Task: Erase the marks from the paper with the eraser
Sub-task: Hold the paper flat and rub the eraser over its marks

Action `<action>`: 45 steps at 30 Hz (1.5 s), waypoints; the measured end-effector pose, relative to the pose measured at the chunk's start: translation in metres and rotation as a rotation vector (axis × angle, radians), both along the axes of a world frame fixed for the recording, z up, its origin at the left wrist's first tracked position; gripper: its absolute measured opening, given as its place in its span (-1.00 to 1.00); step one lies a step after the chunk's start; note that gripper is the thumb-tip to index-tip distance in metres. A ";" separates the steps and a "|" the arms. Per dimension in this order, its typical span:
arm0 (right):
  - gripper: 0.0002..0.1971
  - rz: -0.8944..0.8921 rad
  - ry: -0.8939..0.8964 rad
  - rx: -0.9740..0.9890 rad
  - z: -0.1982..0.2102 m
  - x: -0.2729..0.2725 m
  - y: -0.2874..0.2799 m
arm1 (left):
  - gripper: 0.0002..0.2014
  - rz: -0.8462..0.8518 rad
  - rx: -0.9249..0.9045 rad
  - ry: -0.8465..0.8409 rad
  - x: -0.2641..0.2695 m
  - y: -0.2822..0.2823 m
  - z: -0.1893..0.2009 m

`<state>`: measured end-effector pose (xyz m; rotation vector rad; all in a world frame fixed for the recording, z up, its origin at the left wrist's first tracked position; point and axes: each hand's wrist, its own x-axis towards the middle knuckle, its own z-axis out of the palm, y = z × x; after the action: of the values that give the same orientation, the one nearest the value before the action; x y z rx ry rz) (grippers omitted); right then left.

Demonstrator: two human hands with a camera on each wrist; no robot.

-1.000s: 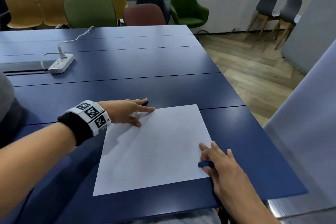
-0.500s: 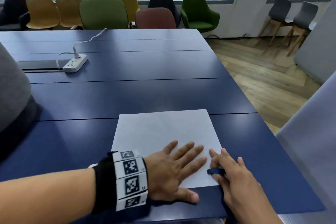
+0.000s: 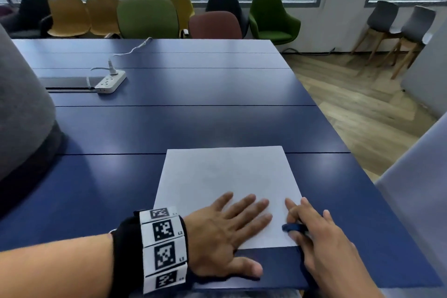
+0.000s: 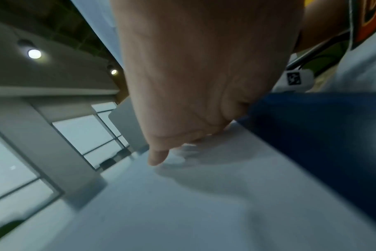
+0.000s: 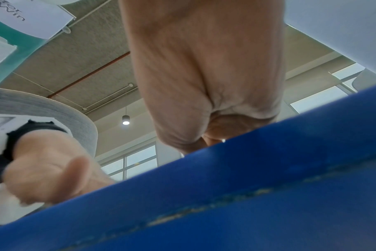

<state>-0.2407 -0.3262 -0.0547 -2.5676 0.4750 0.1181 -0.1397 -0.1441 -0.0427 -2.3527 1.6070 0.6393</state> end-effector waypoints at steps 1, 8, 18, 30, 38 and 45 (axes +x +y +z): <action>-0.65 0.000 0.002 -0.002 0.000 0.000 0.000 | -0.10 0.039 0.007 0.010 0.000 0.007 -0.002; -0.65 0.003 -0.019 -0.027 -0.003 0.000 -0.001 | 0.33 0.479 0.191 -0.141 0.061 0.047 0.021; -0.74 -0.022 0.039 -0.005 0.012 0.005 0.005 | -0.18 0.091 0.030 -0.025 0.051 -0.055 -0.008; -0.81 -0.025 0.029 0.023 0.011 0.003 0.006 | 0.03 0.424 -0.006 -0.072 0.065 -0.005 0.002; -0.77 0.000 0.010 0.033 0.008 0.003 0.005 | -0.14 0.461 0.034 -0.025 0.059 -0.010 -0.007; -0.78 0.033 -0.061 0.026 0.007 -0.001 0.001 | -0.12 0.334 0.048 -0.161 0.046 -0.006 0.005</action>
<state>-0.2420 -0.3253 -0.0481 -2.5464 0.4057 0.0567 -0.0942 -0.1499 -0.0379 -2.5853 1.1306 0.5243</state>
